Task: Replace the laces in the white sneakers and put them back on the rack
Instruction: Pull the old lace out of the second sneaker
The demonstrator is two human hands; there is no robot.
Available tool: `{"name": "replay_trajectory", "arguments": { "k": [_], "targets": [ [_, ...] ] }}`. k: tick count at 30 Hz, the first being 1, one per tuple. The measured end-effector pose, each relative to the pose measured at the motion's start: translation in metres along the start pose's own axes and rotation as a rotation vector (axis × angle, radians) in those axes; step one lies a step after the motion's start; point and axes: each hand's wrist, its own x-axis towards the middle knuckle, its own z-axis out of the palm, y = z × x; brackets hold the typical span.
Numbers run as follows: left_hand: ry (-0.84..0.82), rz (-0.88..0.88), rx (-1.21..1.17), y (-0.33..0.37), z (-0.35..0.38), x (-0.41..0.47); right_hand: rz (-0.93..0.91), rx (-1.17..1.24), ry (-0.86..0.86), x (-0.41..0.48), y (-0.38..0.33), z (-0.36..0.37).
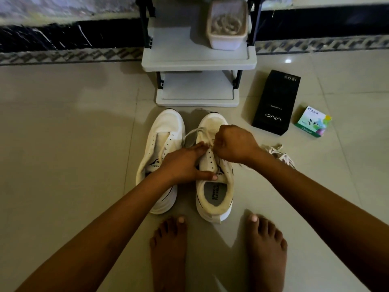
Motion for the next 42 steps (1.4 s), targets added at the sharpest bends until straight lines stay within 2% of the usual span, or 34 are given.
{"name": "replay_trajectory", "arguments": {
  "k": [2,4,6,7,9,13,16,19,21,22,25,27,28,30,32,35,37,38,42],
  "targets": [
    [0.000,0.005,-0.003,-0.001,0.001,0.002,-0.026,0.506,-0.120,-0.005,0.000,-0.016],
    [0.006,0.011,0.005,-0.002,0.001,0.002,-0.051,0.946,-0.105,-0.009,-0.002,-0.034],
    [0.004,0.015,0.011,-0.002,0.000,0.002,-0.029,1.099,0.006,-0.007,-0.002,-0.043],
    [0.003,0.014,0.009,-0.002,0.000,0.002,-0.005,1.081,0.048,-0.005,-0.003,-0.043],
    [0.005,0.019,-0.014,-0.004,0.002,0.004,0.046,0.886,0.049,0.001,-0.003,-0.035],
    [0.016,0.013,-0.044,-0.005,0.006,0.005,0.106,0.138,-0.110,0.000,0.002,0.002],
    [0.026,0.027,-0.042,-0.004,0.005,0.003,0.145,-0.042,-0.008,-0.004,-0.001,0.011],
    [0.024,0.028,-0.033,-0.002,0.002,0.002,0.098,-0.182,0.051,0.003,-0.003,0.014],
    [0.020,0.028,-0.028,-0.001,0.001,0.002,0.093,-0.122,0.016,0.007,-0.002,0.013],
    [0.015,0.026,-0.024,-0.001,0.001,0.002,0.110,0.031,-0.025,0.007,0.000,0.009],
    [0.001,0.014,0.006,-0.003,0.001,0.002,0.167,0.818,-0.158,-0.004,0.004,-0.018],
    [0.001,0.009,0.020,-0.004,0.001,0.002,0.085,1.165,-0.168,-0.014,0.004,-0.040],
    [-0.001,0.006,0.018,-0.003,0.001,0.002,0.023,1.224,-0.159,-0.016,0.003,-0.049],
    [-0.009,0.000,0.012,-0.003,0.000,0.001,-0.056,1.064,-0.088,-0.011,-0.005,-0.060],
    [-0.019,-0.009,0.023,-0.002,0.000,0.001,-0.032,0.930,0.018,-0.003,-0.012,-0.059],
    [-0.023,-0.010,0.024,-0.003,0.001,0.003,0.148,1.056,0.118,0.004,-0.008,-0.039],
    [-0.021,-0.005,0.019,-0.004,0.002,0.004,0.243,1.173,0.102,0.002,0.003,-0.021],
    [-0.017,-0.001,0.015,-0.005,0.002,0.004,0.257,1.150,0.078,0.000,0.008,-0.014],
    [-0.006,0.006,0.013,-0.001,0.001,0.002,0.159,0.634,-0.077,-0.012,0.019,0.006]
  ]
}}
